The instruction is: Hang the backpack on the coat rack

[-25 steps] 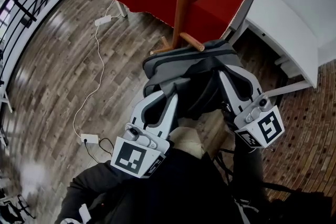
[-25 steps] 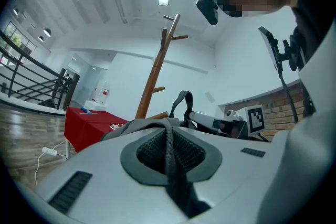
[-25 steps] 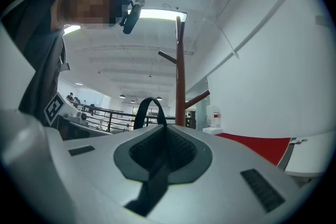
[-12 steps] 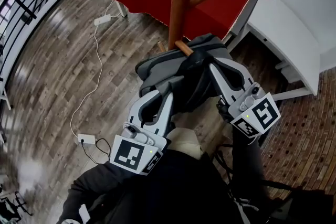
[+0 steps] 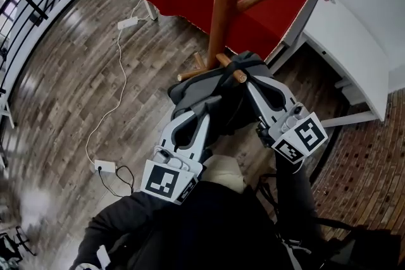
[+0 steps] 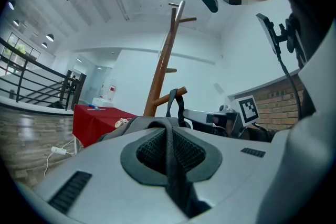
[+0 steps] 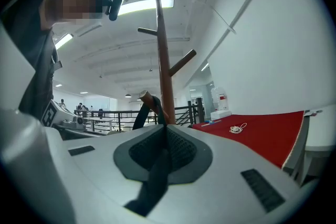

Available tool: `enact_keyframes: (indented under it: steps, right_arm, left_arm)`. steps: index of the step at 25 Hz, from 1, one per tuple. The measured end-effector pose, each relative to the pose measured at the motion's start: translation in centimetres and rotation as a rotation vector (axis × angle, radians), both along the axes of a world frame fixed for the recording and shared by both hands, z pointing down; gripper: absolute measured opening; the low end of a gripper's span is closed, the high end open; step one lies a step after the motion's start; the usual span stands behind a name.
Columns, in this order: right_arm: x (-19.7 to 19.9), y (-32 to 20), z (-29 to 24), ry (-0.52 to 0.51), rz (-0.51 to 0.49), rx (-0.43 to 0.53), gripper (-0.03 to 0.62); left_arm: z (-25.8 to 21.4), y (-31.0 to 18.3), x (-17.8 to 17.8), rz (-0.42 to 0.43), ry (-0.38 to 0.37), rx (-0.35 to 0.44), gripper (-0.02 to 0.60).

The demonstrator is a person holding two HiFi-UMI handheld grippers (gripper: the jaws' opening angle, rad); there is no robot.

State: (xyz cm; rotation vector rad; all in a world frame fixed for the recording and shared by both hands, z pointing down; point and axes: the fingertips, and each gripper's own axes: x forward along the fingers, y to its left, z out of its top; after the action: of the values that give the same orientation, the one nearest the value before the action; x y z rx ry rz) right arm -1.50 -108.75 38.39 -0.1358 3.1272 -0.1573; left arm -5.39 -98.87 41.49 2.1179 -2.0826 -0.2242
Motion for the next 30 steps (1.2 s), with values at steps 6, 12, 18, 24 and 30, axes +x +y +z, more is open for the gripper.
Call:
enact_keyframes:
  steps: [6, 12, 18, 24, 30]
  right_arm:
    - [0.3, 0.4, -0.1, -0.065, 0.043, -0.014, 0.02]
    - [0.4, 1.2, -0.1, -0.103, 0.16, -0.04, 0.037]
    - [1.8, 2.6, 0.1, -0.107, 0.319, -0.046, 0.087]
    - [3.0, 6.8, -1.8, -0.126, 0.451, -0.043, 0.087]
    - [2.0, 11.9, -6.4, -0.167, 0.528, -0.013, 0.086]
  left_arm:
    - [-0.1, 0.7, 0.5, 0.024, -0.058, -0.021, 0.043]
    - [0.5, 2.2, 0.3, 0.091, -0.084, -0.072, 0.061]
    - [-0.1, 4.6, 0.0, 0.165, -0.08, -0.066, 0.061]
    - [-2.6, 6.3, -0.9, 0.216, -0.081, -0.03, 0.06]
    - [-7.2, 7.1, -2.8, 0.285, -0.174, 0.034, 0.04]
